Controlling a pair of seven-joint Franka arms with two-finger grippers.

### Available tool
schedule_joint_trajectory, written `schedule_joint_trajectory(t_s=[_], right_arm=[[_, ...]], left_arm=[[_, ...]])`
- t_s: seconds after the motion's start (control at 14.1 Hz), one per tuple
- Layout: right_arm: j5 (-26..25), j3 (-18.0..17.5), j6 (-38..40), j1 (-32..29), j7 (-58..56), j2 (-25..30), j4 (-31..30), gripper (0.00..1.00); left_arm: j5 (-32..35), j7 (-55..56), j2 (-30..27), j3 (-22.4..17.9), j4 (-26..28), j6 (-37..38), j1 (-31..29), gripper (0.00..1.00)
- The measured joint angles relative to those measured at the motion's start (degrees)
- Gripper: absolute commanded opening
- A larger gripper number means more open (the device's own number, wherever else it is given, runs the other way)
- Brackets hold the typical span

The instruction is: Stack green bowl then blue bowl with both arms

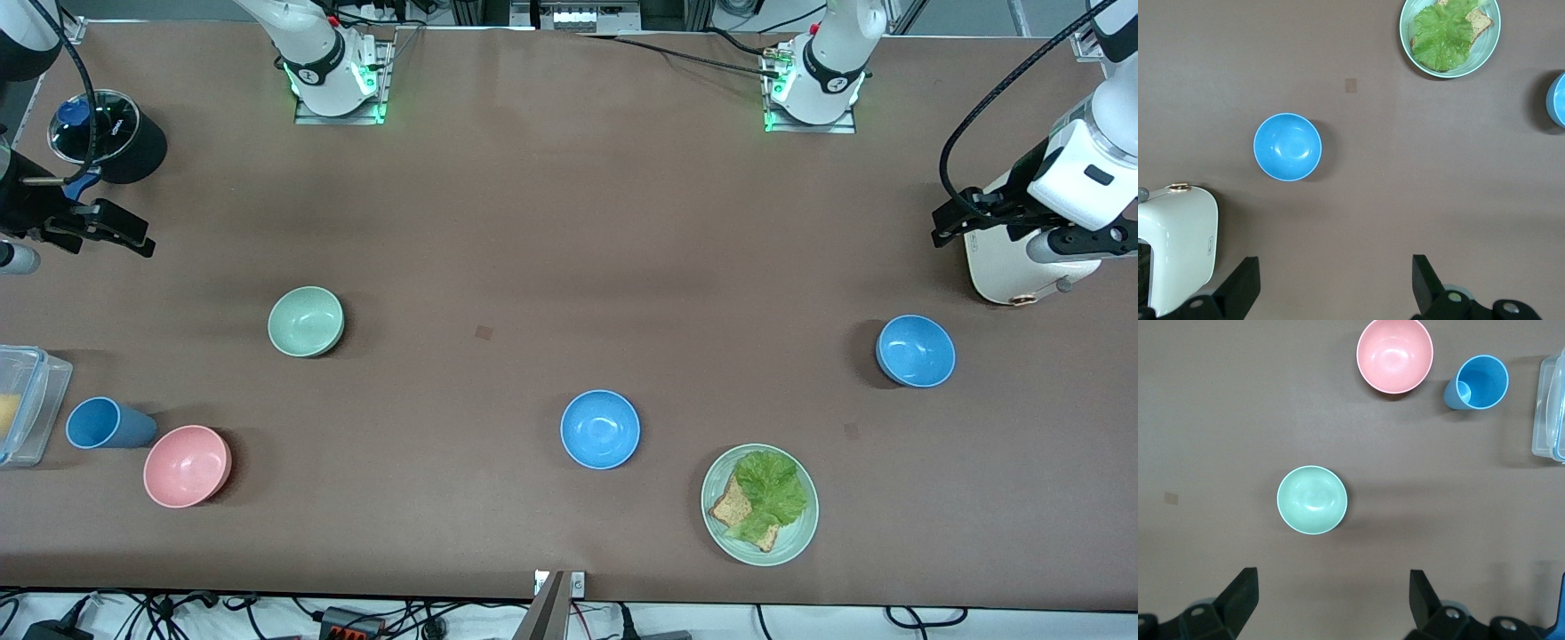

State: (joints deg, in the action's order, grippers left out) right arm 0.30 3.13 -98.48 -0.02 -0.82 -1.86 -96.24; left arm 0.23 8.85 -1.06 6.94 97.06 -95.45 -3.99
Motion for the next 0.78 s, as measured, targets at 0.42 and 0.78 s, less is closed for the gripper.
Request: schedule_joint_trajectory(t_s=[0.42, 0.78], right_arm=[[0.0, 0.0, -0.1, 0.0, 0.0, 0.0, 0.0, 1.0], [0.0, 0.0, -0.1, 0.0, 0.0, -0.5, -0.2, 1.0]], left_arm=[[-0.1, 0.0, 0.0, 0.1, 0.0, 0.1, 0.0, 1.0], [-0.1, 0.0, 0.0, 0.0, -0.1, 0.1, 0.0, 1.0]])
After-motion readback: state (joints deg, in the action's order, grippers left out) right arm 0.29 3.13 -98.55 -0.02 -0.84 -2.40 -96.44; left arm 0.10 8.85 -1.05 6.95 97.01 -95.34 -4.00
